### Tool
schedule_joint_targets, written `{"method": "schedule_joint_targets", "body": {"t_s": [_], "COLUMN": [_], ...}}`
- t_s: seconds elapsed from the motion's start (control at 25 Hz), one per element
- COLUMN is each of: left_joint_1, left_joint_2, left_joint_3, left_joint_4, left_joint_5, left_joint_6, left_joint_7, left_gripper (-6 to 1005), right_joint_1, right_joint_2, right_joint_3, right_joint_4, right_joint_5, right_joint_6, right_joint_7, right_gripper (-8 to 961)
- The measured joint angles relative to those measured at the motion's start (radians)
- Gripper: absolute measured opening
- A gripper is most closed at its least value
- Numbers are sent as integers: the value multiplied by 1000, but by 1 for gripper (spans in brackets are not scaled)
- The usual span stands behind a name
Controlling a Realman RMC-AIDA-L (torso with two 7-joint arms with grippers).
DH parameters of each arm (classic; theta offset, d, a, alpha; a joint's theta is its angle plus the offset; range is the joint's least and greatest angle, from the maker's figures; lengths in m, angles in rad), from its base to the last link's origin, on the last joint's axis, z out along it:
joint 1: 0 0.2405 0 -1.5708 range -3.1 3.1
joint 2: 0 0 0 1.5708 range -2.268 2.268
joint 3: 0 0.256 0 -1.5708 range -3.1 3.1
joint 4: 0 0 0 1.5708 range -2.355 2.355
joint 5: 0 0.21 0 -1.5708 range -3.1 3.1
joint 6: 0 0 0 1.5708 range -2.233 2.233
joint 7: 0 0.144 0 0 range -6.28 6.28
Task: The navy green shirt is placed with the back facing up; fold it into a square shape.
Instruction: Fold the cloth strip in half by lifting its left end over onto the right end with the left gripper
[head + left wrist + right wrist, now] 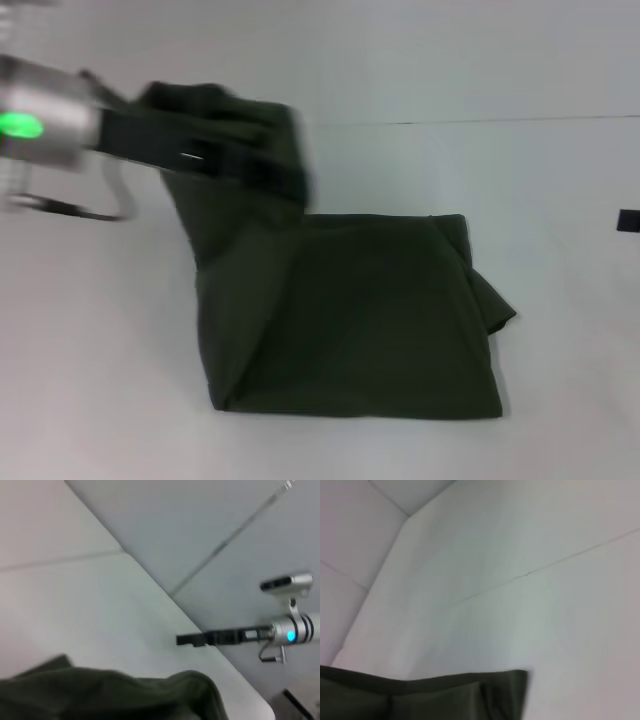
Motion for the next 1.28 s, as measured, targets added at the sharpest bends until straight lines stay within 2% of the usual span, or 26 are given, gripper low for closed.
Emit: {"method": "schedule_joint_targets", "body": {"t_s": [0.16,0.24,0.28,0.36,0.44,0.52,0.6,0.76,0.88,1.0,1.12,1.28], "left_joint_1": [-62,-97,-109,-150,-211,-239,-235,-188,-119,-45,27,115], "left_joint_2": [-93,-131,-143,-156,-160,-160,-161,-160,-155,-147,-139,-125], "left_joint_3": [141,224,253,336,426,454,456,450,446,415,310,183], "left_joint_4": [-70,-151,-181,-285,-435,-514,-532,-478,-355,-239,-184,-184], "left_joint_5": [2,1,-1,-17,-51,-79,-121,-214,-317,-408,-464,-475], "left_joint_6": [-153,-276,-316,-429,-579,-653,-669,-603,-474,-309,-99,100], "left_joint_7": [-17,-22,-22,-28,-44,-52,-52,-50,-20,92,264,434], "left_gripper": [15,15,15,15,32,109,186,279,333,388,442,633], "right_joint_1": [-20,-24,-25,-25,-23,-19,-18,-18,-18,-18,-19,-19], "right_joint_2": [-6,-6,-6,-6,-6,-6,-6,-6,-6,-5,-5,-3], "right_joint_3": [7,11,12,12,11,8,5,2,2,3,10,39], "right_joint_4": [5,6,7,8,8,8,8,9,10,10,8,0], "right_joint_5": [0,0,0,0,0,0,-1,-1,-1,0,3,10], "right_joint_6": [9,14,17,19,20,20,18,18,20,20,8,-24], "right_joint_7": [4,4,4,5,5,5,5,5,5,5,3,-30], "right_gripper": [921,921,921,921,921,920,920,920,920,920,920,920]}}
